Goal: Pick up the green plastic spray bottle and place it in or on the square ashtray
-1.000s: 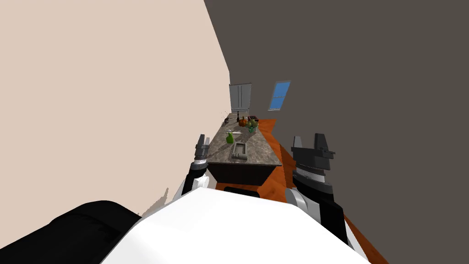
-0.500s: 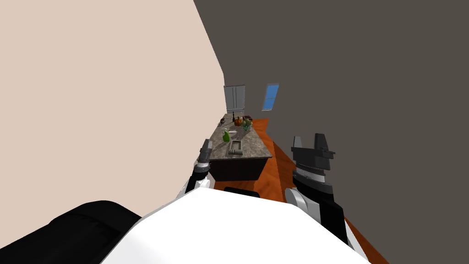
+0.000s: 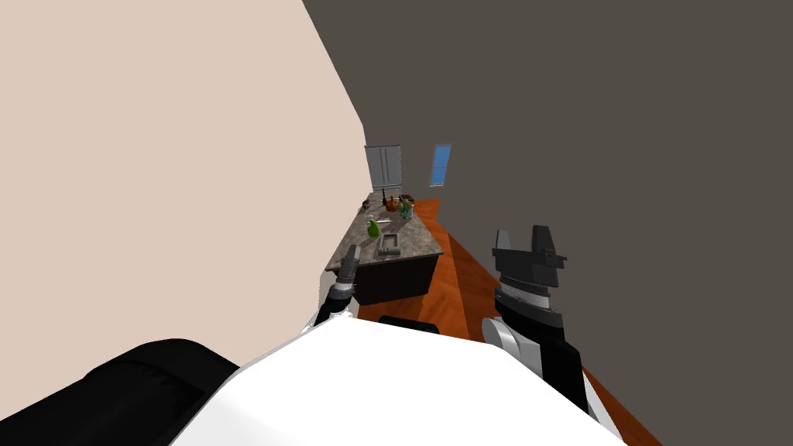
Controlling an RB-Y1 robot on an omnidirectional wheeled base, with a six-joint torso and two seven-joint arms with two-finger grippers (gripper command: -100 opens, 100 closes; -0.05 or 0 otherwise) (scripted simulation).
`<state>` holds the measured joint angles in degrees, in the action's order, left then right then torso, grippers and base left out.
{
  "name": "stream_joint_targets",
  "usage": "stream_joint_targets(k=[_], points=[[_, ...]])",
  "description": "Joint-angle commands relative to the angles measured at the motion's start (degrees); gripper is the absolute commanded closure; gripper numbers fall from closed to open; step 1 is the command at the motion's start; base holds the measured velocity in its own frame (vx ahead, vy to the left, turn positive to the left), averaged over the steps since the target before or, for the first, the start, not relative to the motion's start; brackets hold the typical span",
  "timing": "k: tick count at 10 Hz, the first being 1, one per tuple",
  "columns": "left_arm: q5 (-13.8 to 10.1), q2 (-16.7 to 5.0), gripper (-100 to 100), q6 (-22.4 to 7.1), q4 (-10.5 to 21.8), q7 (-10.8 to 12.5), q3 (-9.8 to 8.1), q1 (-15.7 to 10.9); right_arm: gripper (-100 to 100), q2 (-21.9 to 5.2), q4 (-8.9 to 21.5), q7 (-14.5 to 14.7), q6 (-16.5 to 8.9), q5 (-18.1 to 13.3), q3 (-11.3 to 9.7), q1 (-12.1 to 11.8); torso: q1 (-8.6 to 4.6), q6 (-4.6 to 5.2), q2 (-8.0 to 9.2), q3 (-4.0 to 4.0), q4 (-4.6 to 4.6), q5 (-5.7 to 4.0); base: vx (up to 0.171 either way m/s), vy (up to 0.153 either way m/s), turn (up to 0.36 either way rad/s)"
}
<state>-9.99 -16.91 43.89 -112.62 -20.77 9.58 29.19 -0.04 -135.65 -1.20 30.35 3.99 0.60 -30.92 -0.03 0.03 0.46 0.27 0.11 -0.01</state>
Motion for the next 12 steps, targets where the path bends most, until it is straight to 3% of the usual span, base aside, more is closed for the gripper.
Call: stream_joint_targets(k=[1,2,3,4,5,6,7,8,9,10,11,12], points=[[-0.76,-0.88,-100,1.59,2.86,-0.98,0.78,-0.21,0,0.00,0.00,0.00,0.00,0.00,0.00,0.00,0.00,0.00,0.00,0.00,0.00,0.00,-0.090,-0.028,-0.108],[-0.76,-0.88,-100,1.59,3.08,-0.98,0.78,-0.21,0,0.00,0.00,0.00,0.00,0.00,0.01,-0.02,0.06,-0.06,-0.07,-0.03,-0.01,0.01,-0.031,-0.008,0.052],[-2.53,-3.08,-100,4.05,5.21,-2.53,2.12,-0.07,0,0.00,0.00,0.00,0.00,0.00,0.01,-0.02,0.13,-0.07,-0.24,-0.13,-0.04,0.03,-0.068,-0.026,-0.271],[-2.53,-3.08,-100,4.05,6.56,-2.53,2.12,-0.07,0,0.00,0.00,0.00,0.00,0.00,0.00,-0.01,0.09,0.00,-0.19,-0.11,-0.04,0.02,-0.076,-0.016,-0.167],[-4.36,-5.36,-100,6.55,9.40,-4.10,3.55,0.11,0,0.00,0.00,0.00,0.00,0.00,0.01,-0.02,0.13,-0.06,-0.16,-0.09,-0.03,0.03,-0.076,-0.038,-0.331],[-4.36,-5.36,-100,6.55,10.17,-4.10,3.55,0.11,0,0.00,0.00,0.00,0.00,0.00,0.00,-0.01,0.07,-0.01,-0.13,-0.07,-0.02,0.01,-0.078,-0.041,-0.112],[-6.24,-7.73,-100,9.06,12.53,-5.66,5.06,0.32,0,0.00,0.00,0.00,0.00,0.00,0.01,-0.02,0.05,-0.07,-0.13,-0.07,-0.02,0.01,-0.098,-0.058,-0.282],[-6.24,-7.73,-100,9.06,13.44,-5.66,5.06,0.32,0,0.00,0.00,0.00,0.00,0.00,0.00,-0.01,0.00,-0.02,-0.06,-0.03,-0.01,-0.01,-0.088,-0.030,-0.129],[-8.16,-10.00,-100,11.28,15.38,-7.22,6.63,0.58,0,0.00,0.00,0.00,0.00,0.00,0.01,-0.02,0.09,-0.07,-0.09,-0.04,-0.01,0.01,-0.085,-0.031,-0.262],[-8.16,-10.19,-100,11.58,17.30,-7.22,6.63,0.58,0,0.00,0.00,0.00,0.00,0.00,0.01,-0.01,0.11,-0.03,-0.09,-0.04,-0.01,0.02,-0.066,-0.021,-0.166],[-10.10,-12.07,-100,13.88,19.43,-8.75,8.28,0.89,0,-0.01,0.00,0.00,0.00,0.00,0.01,-0.02,0.15,-0.07,-0.15,-0.07,-0.02,0.03,-0.065,-0.031,-0.340],[-10.10,-12.74,-100,14.09,21.03,-8.75,8.28,0.89,0,-0.01,0.00,0.00,0.00,0.00,0.01,-0.01,0.14,-0.02,-0.15,-0.08,-0.02,0.02,-0.046,-0.017,-0.138]])
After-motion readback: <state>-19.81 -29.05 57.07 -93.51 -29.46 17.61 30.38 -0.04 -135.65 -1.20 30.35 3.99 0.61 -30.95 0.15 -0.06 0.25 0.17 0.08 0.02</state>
